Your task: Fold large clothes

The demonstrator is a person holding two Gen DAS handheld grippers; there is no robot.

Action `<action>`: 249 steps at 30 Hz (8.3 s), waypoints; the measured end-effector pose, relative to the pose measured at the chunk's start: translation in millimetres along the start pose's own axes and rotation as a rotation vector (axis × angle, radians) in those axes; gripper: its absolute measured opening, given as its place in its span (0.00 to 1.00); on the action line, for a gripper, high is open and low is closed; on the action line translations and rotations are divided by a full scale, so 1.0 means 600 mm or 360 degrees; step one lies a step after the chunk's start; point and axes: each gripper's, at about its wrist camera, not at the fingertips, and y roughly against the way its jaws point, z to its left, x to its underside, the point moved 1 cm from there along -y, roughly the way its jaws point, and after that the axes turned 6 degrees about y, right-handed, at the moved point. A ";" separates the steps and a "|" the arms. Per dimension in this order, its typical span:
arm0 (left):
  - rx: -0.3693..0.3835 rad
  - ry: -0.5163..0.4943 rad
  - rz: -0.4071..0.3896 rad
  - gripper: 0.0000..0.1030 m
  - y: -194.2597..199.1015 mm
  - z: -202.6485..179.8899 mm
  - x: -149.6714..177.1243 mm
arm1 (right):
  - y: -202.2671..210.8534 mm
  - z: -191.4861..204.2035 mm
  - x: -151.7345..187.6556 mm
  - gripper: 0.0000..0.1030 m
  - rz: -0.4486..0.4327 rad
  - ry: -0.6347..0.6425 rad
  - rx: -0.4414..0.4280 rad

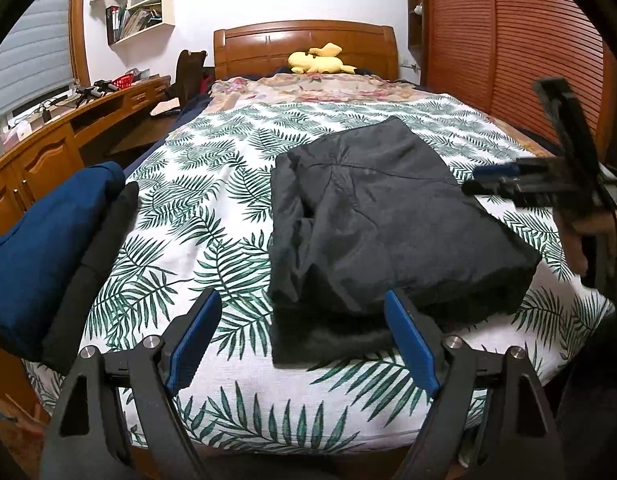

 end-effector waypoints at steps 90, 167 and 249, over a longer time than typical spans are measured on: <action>0.0144 0.0240 -0.0208 0.08 0.033 0.189 -0.043 | -0.146 -0.013 -0.204 0.23 -0.0101 -0.0156 -0.0035; 0.0099 0.0144 -0.0288 1.00 0.121 -0.009 -0.109 | 0.180 0.161 0.054 0.83 -0.0361 -0.0123 0.0275; 0.0249 0.0007 -0.0498 1.00 0.276 -0.169 -0.107 | 0.416 0.218 0.191 0.83 -0.0657 -0.0397 0.0635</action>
